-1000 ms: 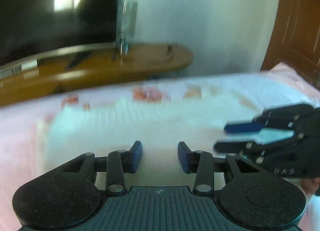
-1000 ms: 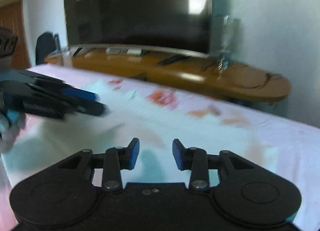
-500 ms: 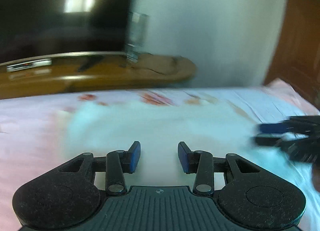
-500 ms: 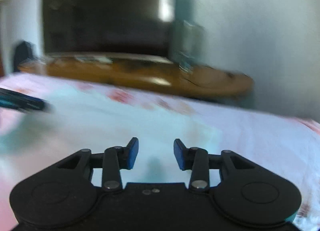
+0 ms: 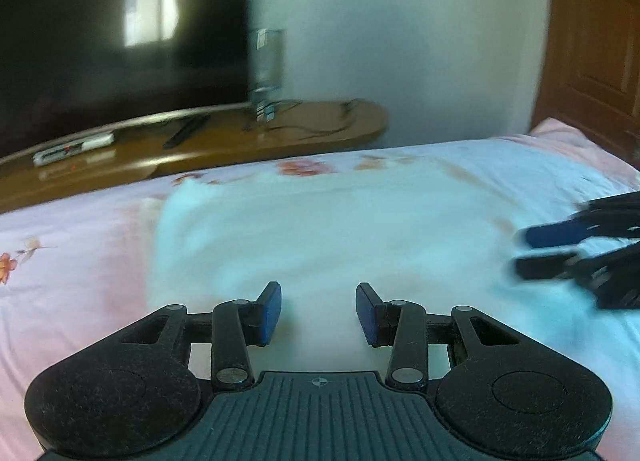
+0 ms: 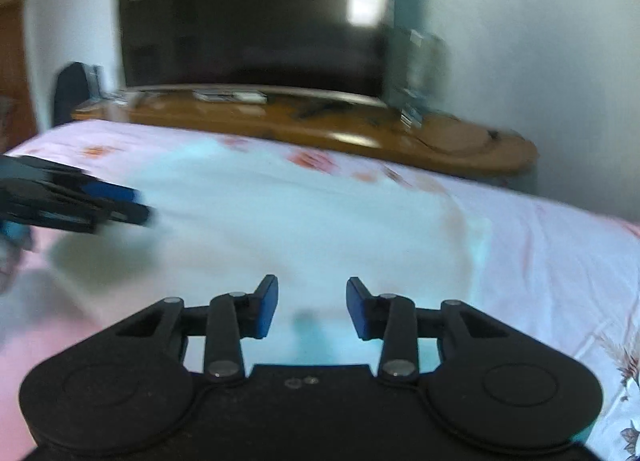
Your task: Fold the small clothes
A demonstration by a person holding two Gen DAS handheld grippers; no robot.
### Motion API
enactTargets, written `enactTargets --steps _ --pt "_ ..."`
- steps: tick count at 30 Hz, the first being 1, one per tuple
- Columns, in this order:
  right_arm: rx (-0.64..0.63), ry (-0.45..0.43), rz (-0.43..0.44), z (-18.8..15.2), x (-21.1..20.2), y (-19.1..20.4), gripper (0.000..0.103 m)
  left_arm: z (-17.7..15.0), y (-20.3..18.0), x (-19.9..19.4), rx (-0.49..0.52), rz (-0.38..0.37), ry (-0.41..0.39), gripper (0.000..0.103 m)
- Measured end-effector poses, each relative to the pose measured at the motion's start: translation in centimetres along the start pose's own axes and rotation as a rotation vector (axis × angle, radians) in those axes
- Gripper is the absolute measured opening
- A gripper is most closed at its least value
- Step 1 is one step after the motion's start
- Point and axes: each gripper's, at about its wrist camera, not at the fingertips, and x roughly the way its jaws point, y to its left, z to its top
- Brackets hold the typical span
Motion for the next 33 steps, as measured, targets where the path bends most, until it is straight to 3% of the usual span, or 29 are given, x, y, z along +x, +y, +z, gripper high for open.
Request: enactTargets --steps 2,4,5,7,11,13,15,16,17,20,23,25,27,30,33 --pt "-0.006 -0.002 0.02 -0.4 -0.2 2.0 0.037 -0.7 -1.5 0.2 -0.033 -0.042 0.019 0.041" --pt "0.007 0.046 0.051 -1.5 0.6 3.3 0.035 -2.1 -2.6 2.0 -0.026 -0.003 0.099 0.043" --pt "0.004 0.102 0.039 -2.1 1.6 3.9 0.036 -2.7 -2.7 1.7 -0.021 0.004 0.058 0.043" --pt "-0.015 0.063 0.013 -3.0 1.5 4.4 0.038 -2.3 -2.2 1.2 -0.049 -0.007 0.075 0.043" --pt "-0.007 0.041 0.017 -1.8 0.1 4.0 0.037 -1.8 -1.6 -1.0 -0.073 0.005 0.022 0.043" --pt "0.013 0.005 0.01 -1.4 -0.2 3.9 0.037 -1.9 -2.1 -0.8 -0.081 -0.01 0.023 0.043" --pt "0.061 0.022 0.02 -1.4 0.6 4.1 0.037 -2.4 -3.2 0.2 -0.041 0.053 0.071 0.042" --pt "0.071 0.051 0.025 -1.6 1.3 4.4 0.03 -2.9 -3.3 0.7 -0.032 0.061 0.082 0.043" --pt "0.052 0.09 0.012 -2.1 2.2 4.7 0.03 -3.3 -3.0 0.5 -0.049 0.048 0.051 0.043" --pt "-0.001 0.058 -0.01 -2.9 2.1 5.2 0.03 -3.5 -2.4 -0.3 -0.047 0.048 0.051 0.043" --pt "-0.026 0.066 -0.061 -3.1 0.7 4.5 0.029 -4.5 -1.0 -1.9 -0.043 0.098 0.048 0.043" --pt "-0.002 0.072 -0.188 -4.0 -0.9 2.2 0.029 -5.4 0.9 -3.4 -0.097 0.123 0.045 0.043" --pt "0.11 0.074 -0.281 -5.7 -2.6 -1.2 0.029 -6.1 2.7 -4.1 -0.194 0.107 0.027 0.043" --pt "0.255 0.043 -0.227 -6.7 -3.5 -3.8 0.032 -5.9 2.0 -3.6 -0.183 0.145 0.038 0.043" --pt "0.206 0.054 -0.26 -6.1 -2.8 -2.8 0.035 -5.8 1.4 -3.4 -0.182 0.162 0.045 0.049"
